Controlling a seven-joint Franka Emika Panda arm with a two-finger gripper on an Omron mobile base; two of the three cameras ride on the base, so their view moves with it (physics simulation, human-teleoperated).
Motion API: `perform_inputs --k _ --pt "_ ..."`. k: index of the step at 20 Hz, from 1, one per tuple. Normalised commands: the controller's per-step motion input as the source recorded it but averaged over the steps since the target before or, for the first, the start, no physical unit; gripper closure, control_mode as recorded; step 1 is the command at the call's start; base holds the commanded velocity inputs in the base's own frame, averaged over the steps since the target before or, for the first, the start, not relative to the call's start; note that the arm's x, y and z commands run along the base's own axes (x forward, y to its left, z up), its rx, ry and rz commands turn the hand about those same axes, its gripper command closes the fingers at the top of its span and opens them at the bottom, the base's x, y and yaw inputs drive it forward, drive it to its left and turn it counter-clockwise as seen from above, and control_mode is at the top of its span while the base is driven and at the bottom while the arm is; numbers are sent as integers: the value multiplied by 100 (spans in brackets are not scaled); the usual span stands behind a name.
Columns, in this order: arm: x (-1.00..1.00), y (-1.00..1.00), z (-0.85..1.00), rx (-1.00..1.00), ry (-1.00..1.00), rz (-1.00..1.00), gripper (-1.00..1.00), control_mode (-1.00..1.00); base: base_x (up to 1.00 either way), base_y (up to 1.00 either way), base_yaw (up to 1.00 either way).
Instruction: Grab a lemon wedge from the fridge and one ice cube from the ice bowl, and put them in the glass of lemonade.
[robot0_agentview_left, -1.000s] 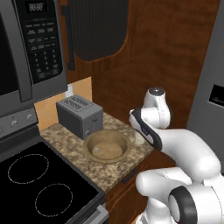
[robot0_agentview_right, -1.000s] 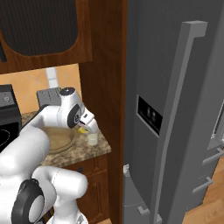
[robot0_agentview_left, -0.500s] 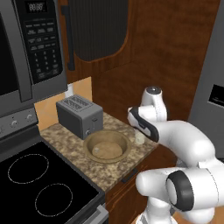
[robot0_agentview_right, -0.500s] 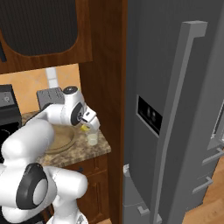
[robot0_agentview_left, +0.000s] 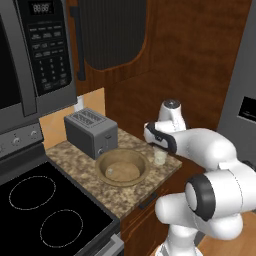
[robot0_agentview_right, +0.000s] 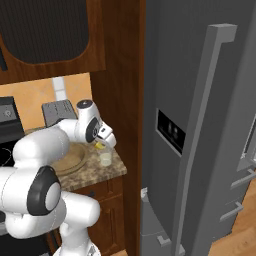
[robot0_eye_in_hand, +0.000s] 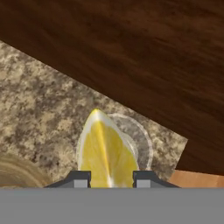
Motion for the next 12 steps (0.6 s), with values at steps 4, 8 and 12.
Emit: perform_inputs --k 4,8,12 --pt "8 -4 -3 0 0 -3 100 -100 0 0 0" --pt "30 -12 0 0 5 0 100 -100 0 0 0" --pt "15 -6 -1 0 0 0 100 -100 0 0 0"
